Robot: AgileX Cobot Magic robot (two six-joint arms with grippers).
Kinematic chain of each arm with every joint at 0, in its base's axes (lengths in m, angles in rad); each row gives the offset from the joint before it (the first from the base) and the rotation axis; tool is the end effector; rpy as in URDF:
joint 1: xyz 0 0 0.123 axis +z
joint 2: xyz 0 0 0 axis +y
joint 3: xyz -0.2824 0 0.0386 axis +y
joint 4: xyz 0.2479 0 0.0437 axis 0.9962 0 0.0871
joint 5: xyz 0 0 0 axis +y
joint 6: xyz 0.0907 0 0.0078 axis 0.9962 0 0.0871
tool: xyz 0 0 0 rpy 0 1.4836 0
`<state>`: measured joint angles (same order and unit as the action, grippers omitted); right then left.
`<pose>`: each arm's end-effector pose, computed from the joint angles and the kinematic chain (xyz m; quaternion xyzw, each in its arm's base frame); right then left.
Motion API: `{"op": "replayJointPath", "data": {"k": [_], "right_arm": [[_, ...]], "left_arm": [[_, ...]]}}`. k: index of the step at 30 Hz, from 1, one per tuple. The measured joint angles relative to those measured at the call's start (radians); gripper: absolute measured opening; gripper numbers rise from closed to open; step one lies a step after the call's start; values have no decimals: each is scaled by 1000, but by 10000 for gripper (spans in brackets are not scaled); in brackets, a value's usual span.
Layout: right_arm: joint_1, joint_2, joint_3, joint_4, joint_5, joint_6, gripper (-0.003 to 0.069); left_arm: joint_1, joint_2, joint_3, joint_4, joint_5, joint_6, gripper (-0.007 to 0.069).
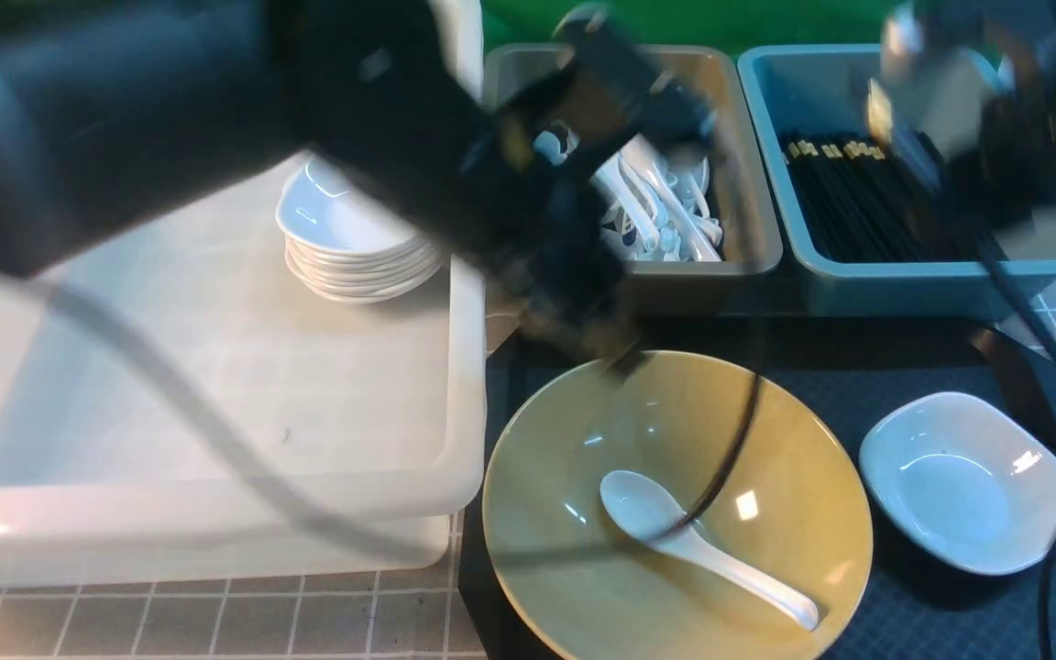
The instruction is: On grey table put chopsticks spoon bowls plates into blue grey white boxes.
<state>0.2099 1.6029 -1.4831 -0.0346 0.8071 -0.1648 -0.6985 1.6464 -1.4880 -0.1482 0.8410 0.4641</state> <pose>0.3523 0.0727 0.3500 -0.1805 0.9162 -0.0079 0.3577 0.2747 -0.2438 0.3344 0.4941 0.8045 -0.1054 0.3123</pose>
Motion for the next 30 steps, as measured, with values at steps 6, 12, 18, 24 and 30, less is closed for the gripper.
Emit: {"op": "replayJointPath", "data": {"k": [6, 12, 18, 24, 30], "right_arm": [[-71, 179, -247, 0, -157, 141, 113], [-146, 410, -422, -8, -314, 314, 113], [-152, 555, -491, -8, -298, 346, 120], [-152, 591, -514, -7, -76, 298, 281], [-141, 491, -597, 19, 259, 75, 430]], "left_arm": [[0, 118, -184, 17, -108, 16, -11], [0, 123, -210, 55, -135, 16, -11], [0, 123, -210, 84, -116, 14, -11], [18, 100, -210, 139, 73, -63, -11], [81, -26, -210, 148, 223, -93, -11]]}}
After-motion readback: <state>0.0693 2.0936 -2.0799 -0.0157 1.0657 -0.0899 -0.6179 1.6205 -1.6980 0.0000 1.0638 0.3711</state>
